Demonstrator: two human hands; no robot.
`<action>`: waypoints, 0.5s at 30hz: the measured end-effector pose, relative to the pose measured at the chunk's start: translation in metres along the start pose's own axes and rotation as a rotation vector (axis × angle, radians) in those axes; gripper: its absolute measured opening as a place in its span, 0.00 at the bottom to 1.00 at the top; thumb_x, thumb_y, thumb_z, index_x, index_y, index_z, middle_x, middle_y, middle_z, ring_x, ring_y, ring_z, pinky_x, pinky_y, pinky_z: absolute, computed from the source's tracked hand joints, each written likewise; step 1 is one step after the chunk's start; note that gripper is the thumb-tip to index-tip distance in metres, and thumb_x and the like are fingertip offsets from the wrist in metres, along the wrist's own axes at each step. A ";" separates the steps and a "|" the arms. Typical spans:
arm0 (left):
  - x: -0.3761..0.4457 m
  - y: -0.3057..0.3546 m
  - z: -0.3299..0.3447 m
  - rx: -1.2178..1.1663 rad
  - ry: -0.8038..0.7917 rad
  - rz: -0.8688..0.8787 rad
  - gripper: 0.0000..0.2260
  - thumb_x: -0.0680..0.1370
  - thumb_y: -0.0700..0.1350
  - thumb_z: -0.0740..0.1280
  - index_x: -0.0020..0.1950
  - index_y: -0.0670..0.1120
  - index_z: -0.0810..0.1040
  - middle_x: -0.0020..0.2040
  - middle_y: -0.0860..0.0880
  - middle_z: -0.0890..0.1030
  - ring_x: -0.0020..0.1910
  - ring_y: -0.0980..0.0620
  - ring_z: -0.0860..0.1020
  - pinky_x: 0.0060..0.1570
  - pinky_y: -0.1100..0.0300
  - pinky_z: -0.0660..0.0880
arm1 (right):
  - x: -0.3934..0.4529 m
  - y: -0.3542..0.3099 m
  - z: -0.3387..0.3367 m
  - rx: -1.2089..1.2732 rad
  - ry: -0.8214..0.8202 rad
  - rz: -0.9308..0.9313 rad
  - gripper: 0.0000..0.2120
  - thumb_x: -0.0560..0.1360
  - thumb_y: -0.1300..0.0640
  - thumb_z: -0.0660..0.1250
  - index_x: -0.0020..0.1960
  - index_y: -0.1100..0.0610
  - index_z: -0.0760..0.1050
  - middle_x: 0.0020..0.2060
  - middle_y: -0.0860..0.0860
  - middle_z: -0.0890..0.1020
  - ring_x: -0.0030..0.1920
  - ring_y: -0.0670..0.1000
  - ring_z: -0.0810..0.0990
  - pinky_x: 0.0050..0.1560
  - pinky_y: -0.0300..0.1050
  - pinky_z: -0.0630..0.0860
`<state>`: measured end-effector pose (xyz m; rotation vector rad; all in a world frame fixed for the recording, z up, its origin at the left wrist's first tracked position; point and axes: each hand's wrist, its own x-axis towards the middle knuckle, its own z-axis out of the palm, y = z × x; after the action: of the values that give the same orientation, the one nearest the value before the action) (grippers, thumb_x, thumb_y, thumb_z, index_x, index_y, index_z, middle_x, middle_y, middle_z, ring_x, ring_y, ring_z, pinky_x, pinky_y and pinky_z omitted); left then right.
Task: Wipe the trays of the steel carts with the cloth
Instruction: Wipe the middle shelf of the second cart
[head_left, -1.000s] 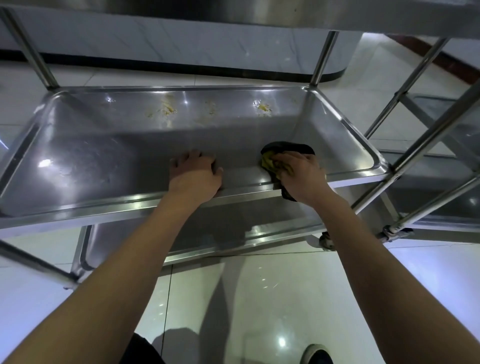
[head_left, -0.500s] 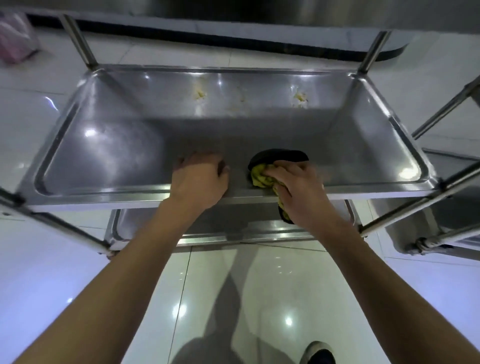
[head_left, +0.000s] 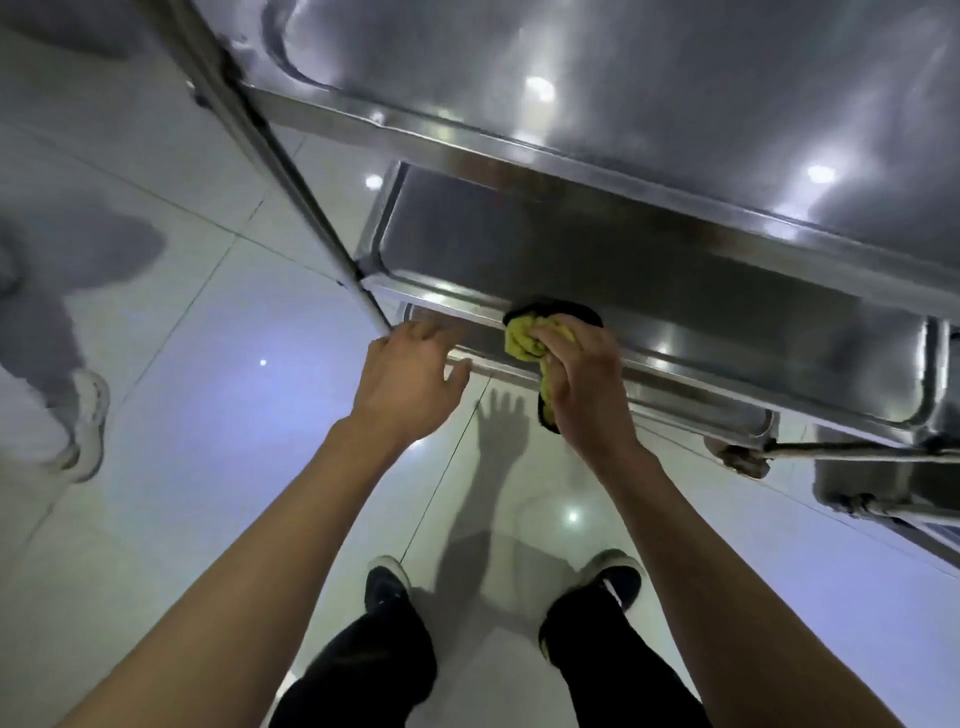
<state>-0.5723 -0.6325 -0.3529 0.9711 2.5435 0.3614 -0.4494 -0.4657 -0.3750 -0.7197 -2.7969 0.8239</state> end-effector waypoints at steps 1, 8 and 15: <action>-0.014 -0.008 -0.012 -0.017 -0.007 -0.032 0.17 0.81 0.52 0.62 0.69 0.52 0.76 0.65 0.52 0.79 0.65 0.46 0.73 0.61 0.47 0.72 | -0.001 -0.018 -0.003 0.003 -0.031 0.003 0.18 0.77 0.68 0.61 0.63 0.57 0.80 0.63 0.55 0.79 0.62 0.60 0.75 0.64 0.57 0.71; -0.110 -0.060 -0.109 -0.030 -0.031 -0.255 0.21 0.83 0.55 0.58 0.75 0.52 0.70 0.73 0.50 0.72 0.73 0.47 0.66 0.69 0.47 0.66 | -0.024 -0.153 -0.031 0.042 -0.115 -0.163 0.18 0.76 0.71 0.64 0.62 0.57 0.80 0.64 0.55 0.78 0.60 0.61 0.74 0.60 0.57 0.73; -0.201 -0.111 -0.196 -0.141 0.092 -0.500 0.21 0.83 0.54 0.59 0.75 0.52 0.71 0.73 0.49 0.72 0.74 0.47 0.65 0.69 0.48 0.64 | -0.023 -0.293 -0.049 0.017 -0.332 -0.341 0.23 0.74 0.70 0.64 0.63 0.50 0.79 0.68 0.50 0.75 0.64 0.59 0.70 0.61 0.59 0.71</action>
<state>-0.5871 -0.8689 -0.1655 0.2529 2.6839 0.4326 -0.5354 -0.6686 -0.1749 -0.0960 -3.0657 0.9700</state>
